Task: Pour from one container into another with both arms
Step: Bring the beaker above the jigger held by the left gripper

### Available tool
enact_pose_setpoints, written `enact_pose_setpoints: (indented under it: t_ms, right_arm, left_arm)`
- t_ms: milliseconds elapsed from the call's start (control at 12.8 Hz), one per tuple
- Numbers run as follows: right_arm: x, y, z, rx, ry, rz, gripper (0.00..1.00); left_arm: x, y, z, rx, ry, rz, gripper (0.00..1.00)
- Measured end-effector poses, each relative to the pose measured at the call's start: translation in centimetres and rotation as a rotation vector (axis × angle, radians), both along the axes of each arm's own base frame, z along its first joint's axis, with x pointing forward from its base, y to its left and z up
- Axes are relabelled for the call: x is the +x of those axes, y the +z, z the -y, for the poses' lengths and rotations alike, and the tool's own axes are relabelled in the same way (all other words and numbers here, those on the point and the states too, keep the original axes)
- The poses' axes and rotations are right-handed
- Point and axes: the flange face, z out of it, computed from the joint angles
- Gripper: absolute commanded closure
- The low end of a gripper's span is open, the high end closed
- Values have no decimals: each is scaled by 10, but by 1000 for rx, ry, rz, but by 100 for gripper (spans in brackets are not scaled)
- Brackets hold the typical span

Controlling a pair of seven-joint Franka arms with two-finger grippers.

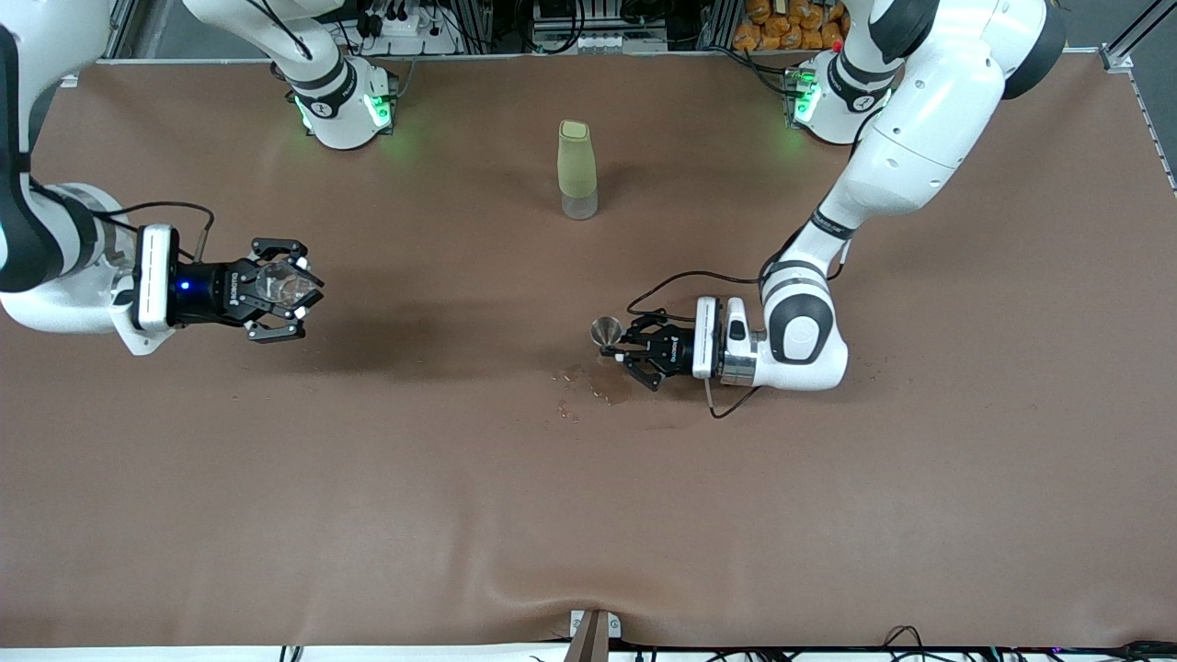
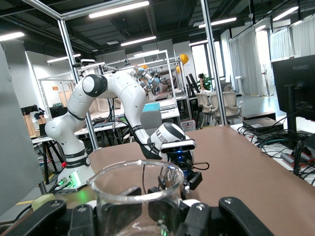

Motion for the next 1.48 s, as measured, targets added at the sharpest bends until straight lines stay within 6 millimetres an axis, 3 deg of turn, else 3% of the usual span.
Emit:
enact_pose_setpoints:
  t_ms: [311,623,934,1168,1479]
  right_arm:
    - [7,3,-67,5,-29,-7,100]
    - [0,3,-151,30,-34,-38,100]
    - [-8,-22,-223,53,-74,-88,100]
    - [-10,-39,-257,50,-87,-109,100]
    - [-3,-71,-271,48,-106,-89,100]
  left_arm:
    - [-17,-1,39,-26,83,15,100]
    - [-31,-5,65,6,137,-16,100]
    - [-32,-6,77,34,176,-11,100]
    - [-31,-6,82,43,191,-9,100]
    - [-29,-13,79,34,232,36,100]
